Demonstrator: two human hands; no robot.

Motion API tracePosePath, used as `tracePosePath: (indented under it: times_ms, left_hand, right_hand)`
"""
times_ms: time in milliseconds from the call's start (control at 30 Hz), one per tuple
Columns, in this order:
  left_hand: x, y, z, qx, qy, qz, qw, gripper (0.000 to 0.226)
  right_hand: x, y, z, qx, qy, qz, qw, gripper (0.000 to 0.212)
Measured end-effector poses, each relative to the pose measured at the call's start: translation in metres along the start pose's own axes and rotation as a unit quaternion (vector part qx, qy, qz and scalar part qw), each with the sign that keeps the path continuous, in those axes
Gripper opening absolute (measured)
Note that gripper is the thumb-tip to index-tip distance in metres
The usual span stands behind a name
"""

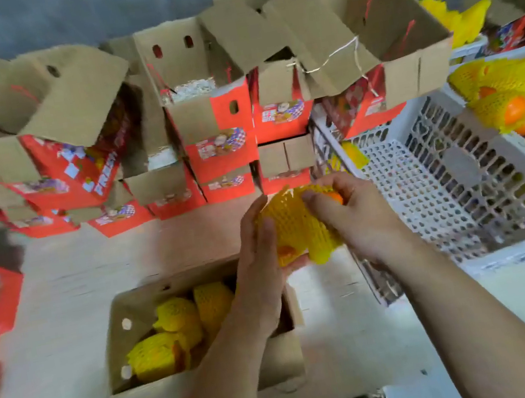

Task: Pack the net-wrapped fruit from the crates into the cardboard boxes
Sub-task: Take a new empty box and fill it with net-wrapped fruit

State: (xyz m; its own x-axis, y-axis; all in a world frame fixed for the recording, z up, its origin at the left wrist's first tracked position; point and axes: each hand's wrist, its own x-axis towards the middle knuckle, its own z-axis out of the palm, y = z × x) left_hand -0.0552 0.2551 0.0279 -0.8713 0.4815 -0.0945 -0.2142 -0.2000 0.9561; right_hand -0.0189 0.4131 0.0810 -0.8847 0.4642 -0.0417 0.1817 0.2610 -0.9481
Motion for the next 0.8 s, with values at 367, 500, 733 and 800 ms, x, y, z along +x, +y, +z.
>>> tracePosePath:
  times_ms: [367, 500, 733, 800]
  left_hand:
    - [-0.071, 0.046, -0.186, 0.177, 0.041, -0.096, 0.979, 0.043]
    - [-0.063, 0.012, -0.179, 0.518, -0.095, -0.176, 0.832, 0.044]
    - [-0.041, -0.01, -0.176, 0.641, -0.169, -0.208, 0.719, 0.045]
    - [-0.034, -0.006, -0.177, 0.648, -0.188, -0.236, 0.7, 0.056]
  right_hand:
    - [-0.053, 0.007, 0.147, -0.05, -0.129, 0.074, 0.988, 0.061]
    - [-0.057, 0.028, 0.155, -0.334, -0.277, 0.108, 0.894, 0.055]
    - [-0.048, 0.039, 0.169, -0.464, -0.348, 0.134, 0.803, 0.039]
    - [-0.049, 0.037, 0.175, -0.483, -0.347, 0.14, 0.792, 0.041]
